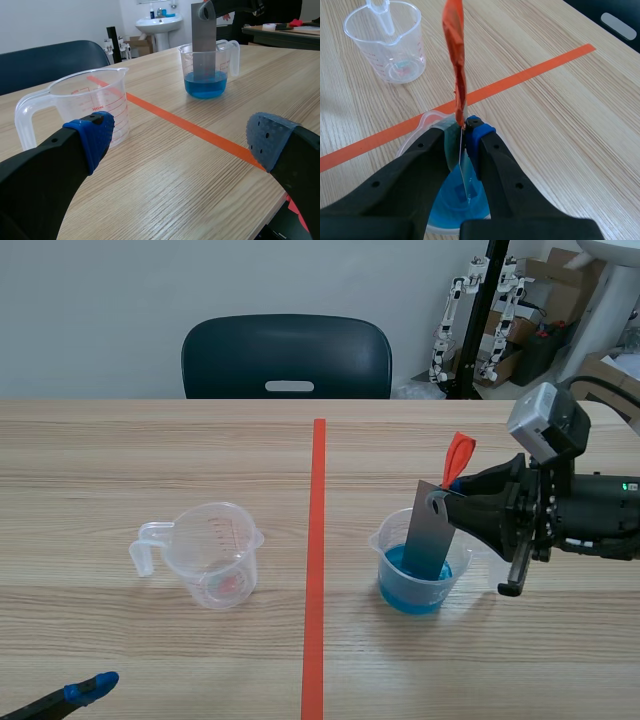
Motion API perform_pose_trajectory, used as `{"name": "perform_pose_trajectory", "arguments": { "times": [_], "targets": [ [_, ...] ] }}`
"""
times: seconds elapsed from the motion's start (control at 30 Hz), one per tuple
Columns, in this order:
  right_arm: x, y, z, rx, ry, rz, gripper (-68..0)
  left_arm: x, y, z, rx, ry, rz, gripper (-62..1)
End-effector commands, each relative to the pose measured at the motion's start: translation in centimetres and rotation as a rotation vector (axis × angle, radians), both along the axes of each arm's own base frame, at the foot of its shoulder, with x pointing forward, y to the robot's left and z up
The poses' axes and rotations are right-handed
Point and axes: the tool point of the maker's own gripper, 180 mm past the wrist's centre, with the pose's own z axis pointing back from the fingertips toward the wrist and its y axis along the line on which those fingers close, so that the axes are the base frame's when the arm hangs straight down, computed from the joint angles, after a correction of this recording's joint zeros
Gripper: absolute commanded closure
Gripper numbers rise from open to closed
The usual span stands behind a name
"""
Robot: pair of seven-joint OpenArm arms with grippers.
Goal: Do the redox reaction experiment. hold the plate still in the solution
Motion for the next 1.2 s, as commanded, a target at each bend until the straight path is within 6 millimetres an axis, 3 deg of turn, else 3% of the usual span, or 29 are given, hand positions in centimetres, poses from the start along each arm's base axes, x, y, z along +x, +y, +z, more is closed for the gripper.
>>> {"name": "perform_pose_trajectory", "arguments": {
  "times": [0.0, 1.17],
  "targets": [
    [0.5, -0.23, 0.98, 0.023, -0.021, -0.008, -0.6, -0.13, 0.07, 1.07, -0.035, -0.042, -0.002, -55.5],
    [0.02, -0.22, 0.52, 0.024, -0.005, -0.008, -0.6, -0.12, 0.07, 1.08, -0.035, -0.042, -0.002, -55.5]
  ]
}}
